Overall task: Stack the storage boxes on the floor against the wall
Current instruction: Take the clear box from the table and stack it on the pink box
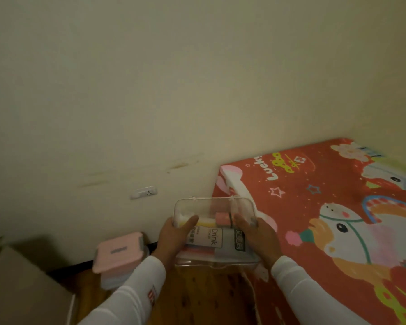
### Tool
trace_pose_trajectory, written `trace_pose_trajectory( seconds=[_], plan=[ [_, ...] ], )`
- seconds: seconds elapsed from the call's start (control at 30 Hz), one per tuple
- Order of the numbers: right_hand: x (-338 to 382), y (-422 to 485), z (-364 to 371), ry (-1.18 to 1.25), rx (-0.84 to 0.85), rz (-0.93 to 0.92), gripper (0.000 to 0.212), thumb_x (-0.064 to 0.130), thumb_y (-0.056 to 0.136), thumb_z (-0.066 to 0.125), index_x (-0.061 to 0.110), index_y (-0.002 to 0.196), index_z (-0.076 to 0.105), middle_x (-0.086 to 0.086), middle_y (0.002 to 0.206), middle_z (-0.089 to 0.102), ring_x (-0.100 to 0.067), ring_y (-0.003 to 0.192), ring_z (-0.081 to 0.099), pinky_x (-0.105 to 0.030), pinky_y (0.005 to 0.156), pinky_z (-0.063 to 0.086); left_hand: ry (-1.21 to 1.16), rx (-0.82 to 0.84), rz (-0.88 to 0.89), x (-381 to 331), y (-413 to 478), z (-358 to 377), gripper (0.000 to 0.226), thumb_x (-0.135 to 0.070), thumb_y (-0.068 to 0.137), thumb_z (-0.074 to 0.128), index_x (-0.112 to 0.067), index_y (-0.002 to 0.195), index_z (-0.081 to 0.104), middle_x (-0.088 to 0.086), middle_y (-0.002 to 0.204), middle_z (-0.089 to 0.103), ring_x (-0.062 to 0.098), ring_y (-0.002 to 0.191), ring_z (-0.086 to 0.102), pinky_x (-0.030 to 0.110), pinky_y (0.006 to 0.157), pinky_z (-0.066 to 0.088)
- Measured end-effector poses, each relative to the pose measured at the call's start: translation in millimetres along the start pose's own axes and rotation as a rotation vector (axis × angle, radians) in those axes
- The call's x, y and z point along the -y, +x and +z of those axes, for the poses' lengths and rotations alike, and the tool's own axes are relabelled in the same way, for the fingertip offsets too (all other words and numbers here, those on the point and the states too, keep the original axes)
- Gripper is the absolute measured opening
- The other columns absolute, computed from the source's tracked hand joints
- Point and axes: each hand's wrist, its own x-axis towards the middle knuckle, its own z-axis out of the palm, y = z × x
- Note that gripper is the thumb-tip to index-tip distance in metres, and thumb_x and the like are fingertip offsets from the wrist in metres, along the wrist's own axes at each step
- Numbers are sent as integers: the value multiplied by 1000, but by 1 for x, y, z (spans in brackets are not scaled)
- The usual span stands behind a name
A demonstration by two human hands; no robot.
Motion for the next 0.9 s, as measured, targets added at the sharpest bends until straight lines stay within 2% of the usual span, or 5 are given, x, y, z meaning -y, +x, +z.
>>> trace_pose_trajectory(
  seconds=[0.1, 0.23, 0.43, 0.57, 0.9],
  plan=[
    [23, -3, 46, 8, 49, -24, 48, 73, 78, 53, 28, 82, 67, 5, 75, 72, -13, 72, 69, -37, 73, 55, -4, -41, -23, 1, 2, -49, 27, -36, 80, 78, -18, 93, 62, -6, 78, 73, 7, 64, 71, 18, 46, 51],
    [62, -12, 108, -41, 81, -86, 50, 71, 81, 51, 23, 76, 67, 4, 70, 70, -8, 66, 65, -27, 63, 50, -39, -84, -74, 5, 16, -121, 40, -37, 81, 77, -12, 107, 62, 8, 97, 73, 22, 83, 72, 35, 68, 59],
    [118, -17, 201, -67, 123, -96, 63, 82, 71, 47, 23, 80, 66, 7, 70, 69, -9, 68, 65, -29, 67, 49, -103, -128, -109, 4, 44, -226, 41, -31, 86, 71, -9, 118, 58, 7, 93, 73, 16, 73, 72, 19, 43, 50],
    [142, -17, 249, -41, 137, -78, 56, 78, 71, 54, 23, 81, 59, 8, 77, 65, -13, 74, 62, -33, 70, 49, -107, -184, -134, 10, 59, -276, 52, -34, 87, 70, -13, 128, 48, 4, 99, 67, 17, 81, 67, 19, 42, 49],
    [165, 24, 329, -66, 258, -38, 63, 81, 66, 56, 22, 87, 61, 2, 84, 70, -19, 79, 68, -39, 76, 55, -177, -273, -240, 39, 118, -332, 46, -31, 85, 72, -11, 123, 55, 6, 97, 70, 21, 80, 70, 25, 50, 53]
  ],
)
